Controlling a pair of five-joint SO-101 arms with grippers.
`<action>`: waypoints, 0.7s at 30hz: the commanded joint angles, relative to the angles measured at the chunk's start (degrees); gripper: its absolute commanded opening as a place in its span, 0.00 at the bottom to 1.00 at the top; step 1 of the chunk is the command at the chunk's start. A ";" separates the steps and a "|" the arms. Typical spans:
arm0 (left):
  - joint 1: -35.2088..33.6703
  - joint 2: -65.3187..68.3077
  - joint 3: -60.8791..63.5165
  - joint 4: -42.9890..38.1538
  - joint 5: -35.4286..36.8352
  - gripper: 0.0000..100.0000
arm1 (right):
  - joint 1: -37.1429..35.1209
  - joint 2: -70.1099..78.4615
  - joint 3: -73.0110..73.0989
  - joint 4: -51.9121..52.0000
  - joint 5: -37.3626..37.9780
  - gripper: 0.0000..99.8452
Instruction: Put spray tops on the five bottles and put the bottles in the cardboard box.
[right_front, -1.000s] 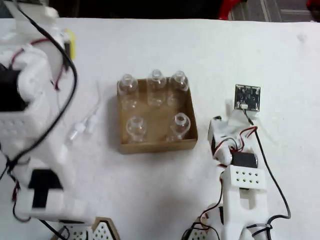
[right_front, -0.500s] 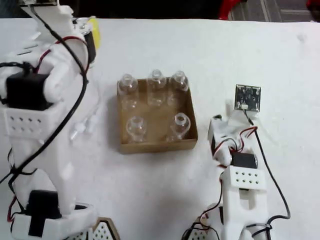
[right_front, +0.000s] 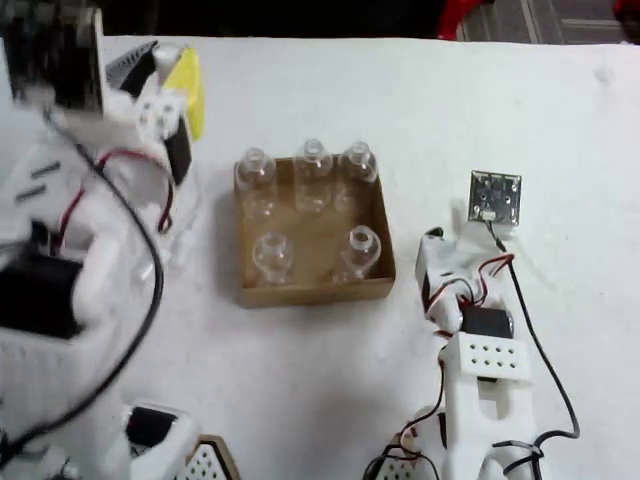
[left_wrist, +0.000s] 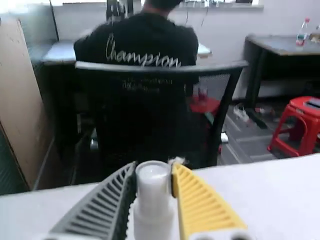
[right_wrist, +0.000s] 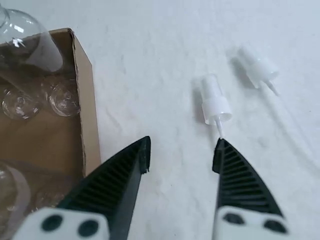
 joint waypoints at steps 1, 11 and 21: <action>1.10 -10.95 22.95 -32.18 -4.22 0.02 | -0.13 0.04 -0.44 -1.36 0.79 0.18; 5.05 -1.80 31.30 -50.90 -8.09 0.02 | -0.04 0.04 -0.44 -1.54 0.79 0.18; 5.32 8.40 28.48 -52.57 -8.00 0.02 | -0.40 0.04 -0.44 -1.54 4.31 0.18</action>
